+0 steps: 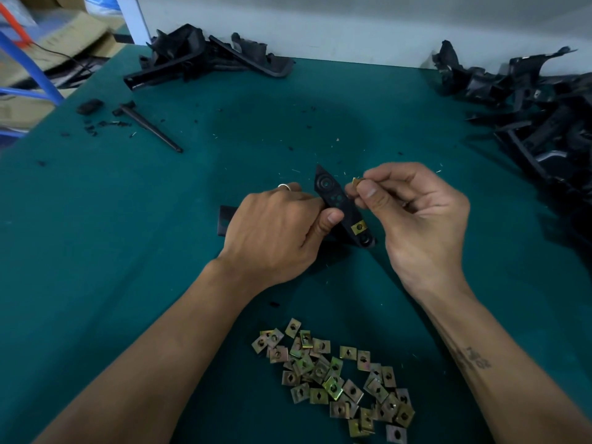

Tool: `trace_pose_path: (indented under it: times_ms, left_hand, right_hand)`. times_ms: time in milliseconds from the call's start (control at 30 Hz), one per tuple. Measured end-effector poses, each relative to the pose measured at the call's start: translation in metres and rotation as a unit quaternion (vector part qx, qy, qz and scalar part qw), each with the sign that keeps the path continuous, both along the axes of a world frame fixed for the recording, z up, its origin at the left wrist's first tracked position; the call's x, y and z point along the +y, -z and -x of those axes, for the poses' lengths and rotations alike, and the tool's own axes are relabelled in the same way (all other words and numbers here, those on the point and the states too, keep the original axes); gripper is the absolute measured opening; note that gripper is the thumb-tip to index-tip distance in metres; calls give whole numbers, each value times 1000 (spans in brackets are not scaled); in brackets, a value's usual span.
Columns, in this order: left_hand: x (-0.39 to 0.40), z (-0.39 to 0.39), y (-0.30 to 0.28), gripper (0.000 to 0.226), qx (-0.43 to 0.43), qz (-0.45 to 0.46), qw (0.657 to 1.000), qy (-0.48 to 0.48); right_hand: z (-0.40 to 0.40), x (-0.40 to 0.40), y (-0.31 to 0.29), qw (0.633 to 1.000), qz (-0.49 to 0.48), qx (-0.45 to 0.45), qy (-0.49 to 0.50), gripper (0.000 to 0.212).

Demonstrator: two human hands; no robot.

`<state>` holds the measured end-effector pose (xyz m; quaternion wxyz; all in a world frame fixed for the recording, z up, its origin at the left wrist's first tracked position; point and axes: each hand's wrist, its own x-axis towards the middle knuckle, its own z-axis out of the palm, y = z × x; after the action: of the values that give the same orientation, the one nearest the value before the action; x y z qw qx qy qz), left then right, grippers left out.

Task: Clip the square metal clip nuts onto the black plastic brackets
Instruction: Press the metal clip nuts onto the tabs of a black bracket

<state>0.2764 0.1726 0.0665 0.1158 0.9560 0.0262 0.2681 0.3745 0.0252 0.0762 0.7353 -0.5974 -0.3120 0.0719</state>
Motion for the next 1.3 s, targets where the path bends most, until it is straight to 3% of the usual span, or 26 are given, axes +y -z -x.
trace_pose_path:
  times_ms: [233,533,800,1300]
  left_hand:
    - [-2,0,-1,52,4,-3,1000,-6]
    - [0,-1,1,51,-6,-12,1000,-7]
    - [-2,0,-3,54,6,-6,1000,-11]
    - [-1,-1,-1,71,3,-2,1000,-6]
  right_hand:
    - [6,1,4,999,26,-20,14,19]
    - [13,9,8,995,-38,90,30,18]
    - [24,13,12,991,-85,58,89,16]
    - [22,13,13,997,-49,33,45,21]
